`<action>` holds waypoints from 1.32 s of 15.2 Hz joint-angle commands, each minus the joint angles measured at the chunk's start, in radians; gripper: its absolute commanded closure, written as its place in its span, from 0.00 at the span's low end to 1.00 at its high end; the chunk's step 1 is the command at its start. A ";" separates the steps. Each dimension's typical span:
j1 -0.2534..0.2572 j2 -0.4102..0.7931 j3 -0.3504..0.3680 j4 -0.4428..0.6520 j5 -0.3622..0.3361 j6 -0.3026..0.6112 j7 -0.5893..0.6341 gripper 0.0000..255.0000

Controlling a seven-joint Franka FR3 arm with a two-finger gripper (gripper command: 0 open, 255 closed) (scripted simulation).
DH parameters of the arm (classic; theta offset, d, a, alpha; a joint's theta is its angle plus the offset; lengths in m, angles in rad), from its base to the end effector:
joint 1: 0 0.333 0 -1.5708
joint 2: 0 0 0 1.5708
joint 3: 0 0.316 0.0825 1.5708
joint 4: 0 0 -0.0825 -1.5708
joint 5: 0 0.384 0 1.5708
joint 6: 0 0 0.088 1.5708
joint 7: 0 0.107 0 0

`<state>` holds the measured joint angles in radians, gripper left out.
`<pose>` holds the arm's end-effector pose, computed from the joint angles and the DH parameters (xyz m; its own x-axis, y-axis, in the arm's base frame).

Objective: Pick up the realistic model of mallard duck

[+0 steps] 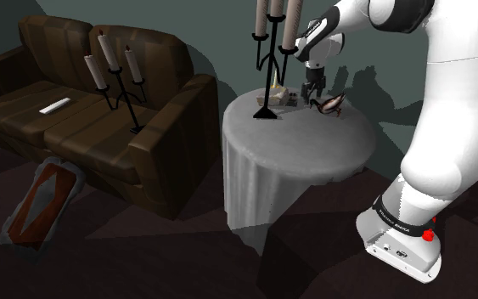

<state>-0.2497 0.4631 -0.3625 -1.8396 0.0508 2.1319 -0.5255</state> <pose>0.5213 -0.3466 0.2800 0.9791 -0.0944 -0.1799 -0.0896 -0.9954 0.0344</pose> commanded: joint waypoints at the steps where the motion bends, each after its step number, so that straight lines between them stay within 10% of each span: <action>1: -0.003 0.014 0.003 0.001 0.005 0.014 -0.002 0.00; 2: -0.003 0.014 0.003 0.001 0.005 0.013 -0.002 0.00; 3: -0.003 0.014 0.003 0.002 0.005 0.012 -0.002 1.00; 20: 0.007 -0.047 -0.010 0.027 -0.016 -0.071 0.004 1.00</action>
<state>-0.2443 0.4227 -0.3709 -1.8195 0.0367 2.0736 -0.5229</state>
